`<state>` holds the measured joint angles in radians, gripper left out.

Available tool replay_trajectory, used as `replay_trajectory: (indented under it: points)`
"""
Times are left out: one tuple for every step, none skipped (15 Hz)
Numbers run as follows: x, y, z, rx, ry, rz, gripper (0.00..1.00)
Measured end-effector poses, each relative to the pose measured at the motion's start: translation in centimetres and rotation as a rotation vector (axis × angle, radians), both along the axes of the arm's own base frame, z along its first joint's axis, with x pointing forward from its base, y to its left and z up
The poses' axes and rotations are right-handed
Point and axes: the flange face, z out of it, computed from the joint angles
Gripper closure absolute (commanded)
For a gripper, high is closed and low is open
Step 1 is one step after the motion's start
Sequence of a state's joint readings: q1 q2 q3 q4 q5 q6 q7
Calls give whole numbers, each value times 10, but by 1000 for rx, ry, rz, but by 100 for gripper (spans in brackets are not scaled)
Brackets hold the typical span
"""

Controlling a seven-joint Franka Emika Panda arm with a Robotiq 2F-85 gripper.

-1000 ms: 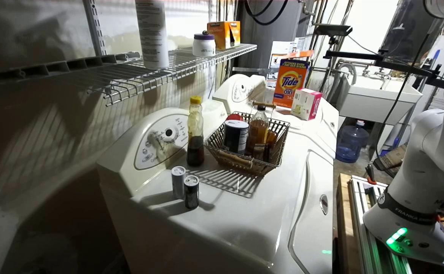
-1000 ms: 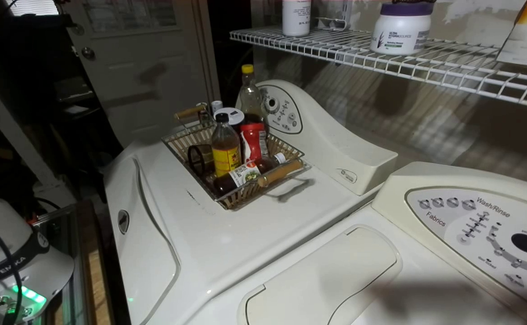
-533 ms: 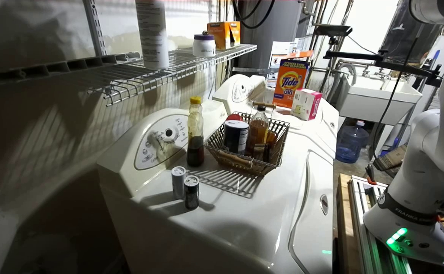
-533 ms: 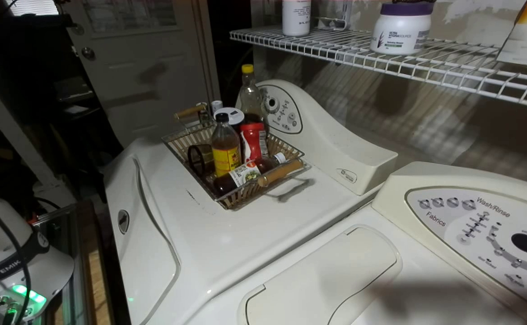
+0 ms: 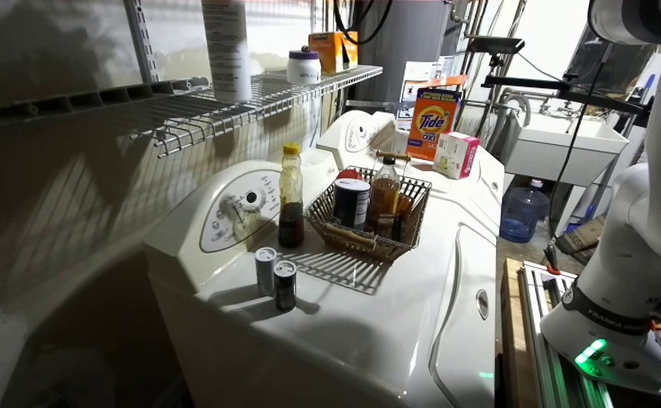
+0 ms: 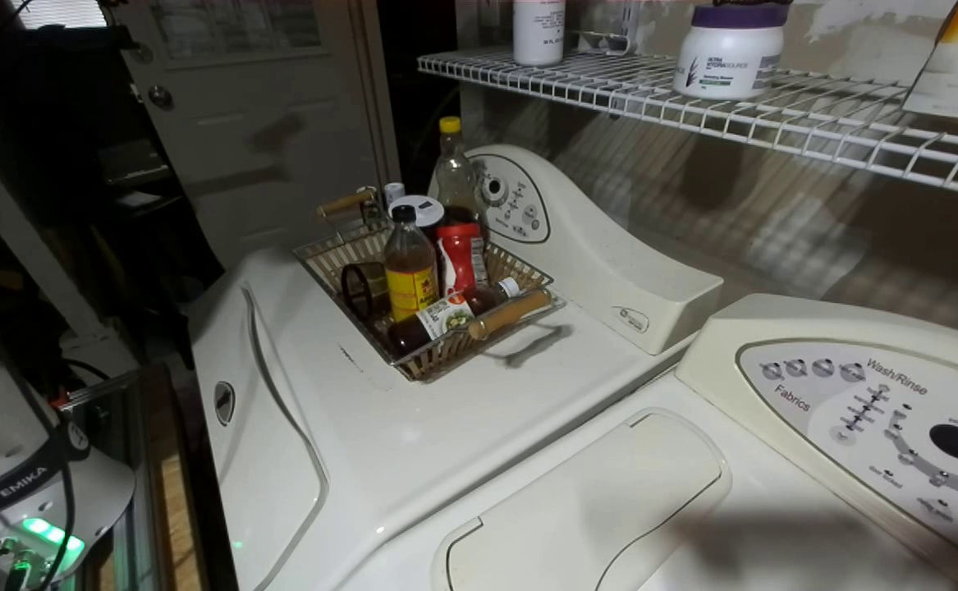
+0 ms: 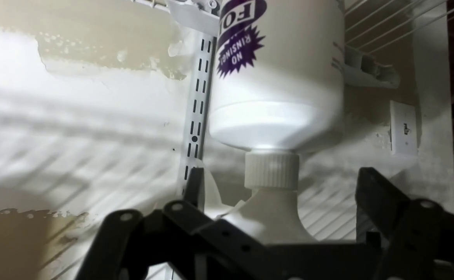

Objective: Squeeze the spray bottle

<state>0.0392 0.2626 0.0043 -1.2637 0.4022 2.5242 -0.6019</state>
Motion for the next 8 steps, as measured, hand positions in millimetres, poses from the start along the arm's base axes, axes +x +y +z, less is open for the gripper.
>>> replay_trajectory:
  points:
    - [2,0,0,6,0,-4,0]
    - [4,-1,-1,12,1,-8,0]
    - [6,-1,-2,18,2,-12,0]
    - [8,-1,-3,23,2,-16,0]
    - [10,-2,-3,27,3,-19,0]
    - [11,-2,-4,32,3,-22,0]
    - [13,-3,-5,37,5,-26,0]
    - [15,-3,-5,41,5,-29,0]
